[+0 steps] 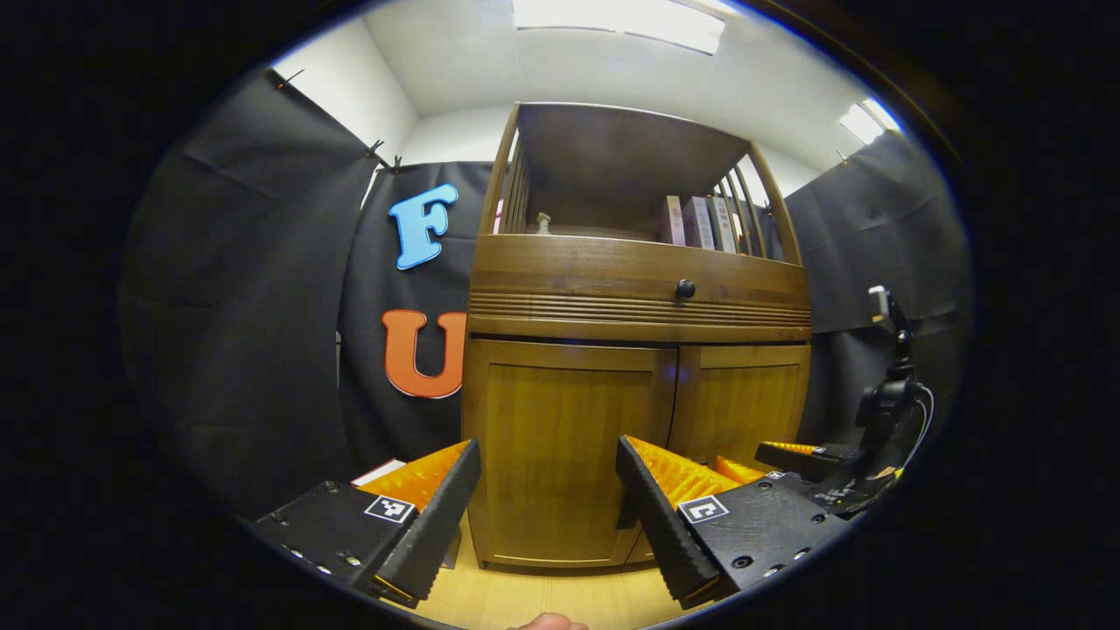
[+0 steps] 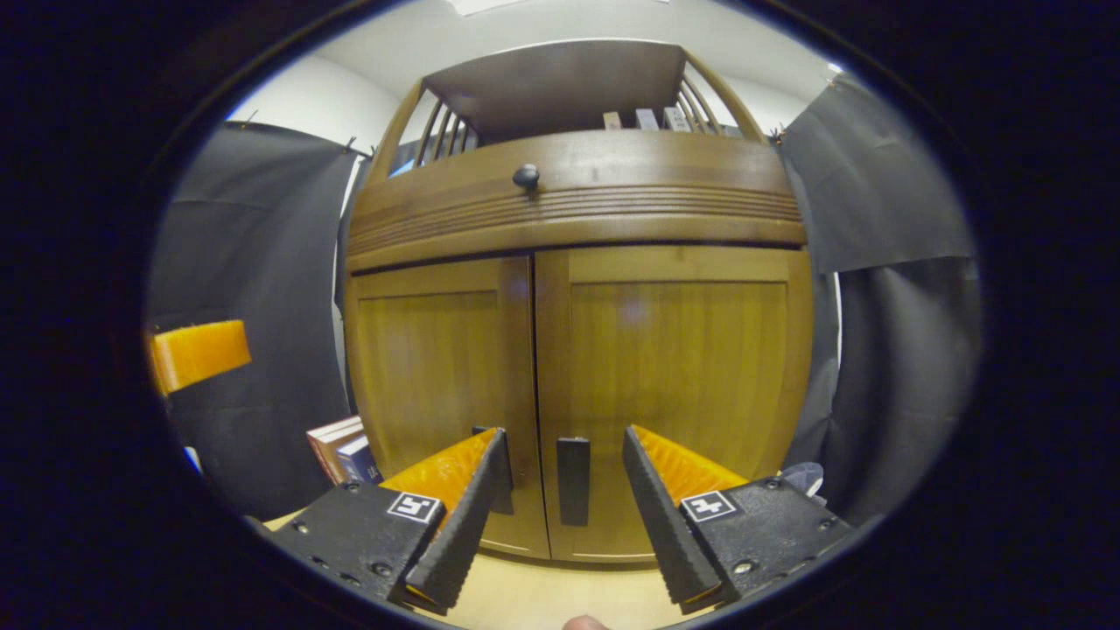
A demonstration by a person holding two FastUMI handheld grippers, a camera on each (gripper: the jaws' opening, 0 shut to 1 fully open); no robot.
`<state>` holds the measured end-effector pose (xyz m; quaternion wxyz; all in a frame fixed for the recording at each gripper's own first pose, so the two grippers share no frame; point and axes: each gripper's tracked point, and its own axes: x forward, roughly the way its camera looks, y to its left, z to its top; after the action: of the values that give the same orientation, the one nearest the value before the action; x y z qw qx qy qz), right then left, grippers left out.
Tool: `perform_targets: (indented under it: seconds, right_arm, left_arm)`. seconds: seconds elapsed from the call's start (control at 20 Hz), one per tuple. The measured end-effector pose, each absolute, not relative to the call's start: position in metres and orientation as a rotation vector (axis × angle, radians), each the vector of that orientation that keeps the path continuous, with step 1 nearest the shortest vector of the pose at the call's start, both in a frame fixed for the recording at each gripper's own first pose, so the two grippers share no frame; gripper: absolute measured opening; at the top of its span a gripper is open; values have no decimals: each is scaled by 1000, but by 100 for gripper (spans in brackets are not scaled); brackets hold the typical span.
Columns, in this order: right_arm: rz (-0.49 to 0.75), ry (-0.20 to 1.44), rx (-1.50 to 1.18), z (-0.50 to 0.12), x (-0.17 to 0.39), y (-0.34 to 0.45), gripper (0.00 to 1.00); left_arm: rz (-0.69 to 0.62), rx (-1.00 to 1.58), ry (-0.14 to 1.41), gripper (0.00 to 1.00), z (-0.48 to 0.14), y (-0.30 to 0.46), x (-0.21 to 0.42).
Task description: Open the right door of the double-door shoe cabinet with the right hand, and open the left door with the left hand.
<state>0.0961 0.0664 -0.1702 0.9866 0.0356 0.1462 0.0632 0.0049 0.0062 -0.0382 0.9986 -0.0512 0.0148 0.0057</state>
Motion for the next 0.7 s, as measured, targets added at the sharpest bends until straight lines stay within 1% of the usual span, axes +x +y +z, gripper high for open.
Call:
perform_targets:
  seconds: [0.05, 0.1, 0.25, 0.4, 0.45, 0.5, 0.55, 0.6, 0.7]
  right_arm:
    - [123, 313, 66, -179, 98, 66, 84]
    - [124, 322, 69, -186, 103, 66, 81]
    - [104, 357, 75, -208, 121, 69, 76]
    - [93, 408, 90, -235, 135, 68, 69]
    - [98, 415, 105, -240, 137, 70, 68]
    - [93, 419, 111, -244, 142, 69, 67]
    - [80, 423, 109, -249, 147, 67, 66]
    - [67, 435, 105, -255, 152, 63, 62]
    - [80, 451, 114, -262, 157, 66, 57]
  left_arm:
    - [11, -114, 36, 94, -40, 7, 5]
    - [17, -115, 37, 94, -41, 11, 5]
    - [26, -104, 41, 94, -42, 18, 7]
    - [20, -101, 50, 93, -45, 20, 8]
    - [11, -116, 64, 94, -48, 18, 8]
    - [0, -130, 69, 100, -47, 15, 10]
    - [2, -129, 67, 94, -46, 16, 11]
    - [10, -120, 63, 93, -45, 19, 11]
    - [16, -106, 65, 93, -48, 20, 13]
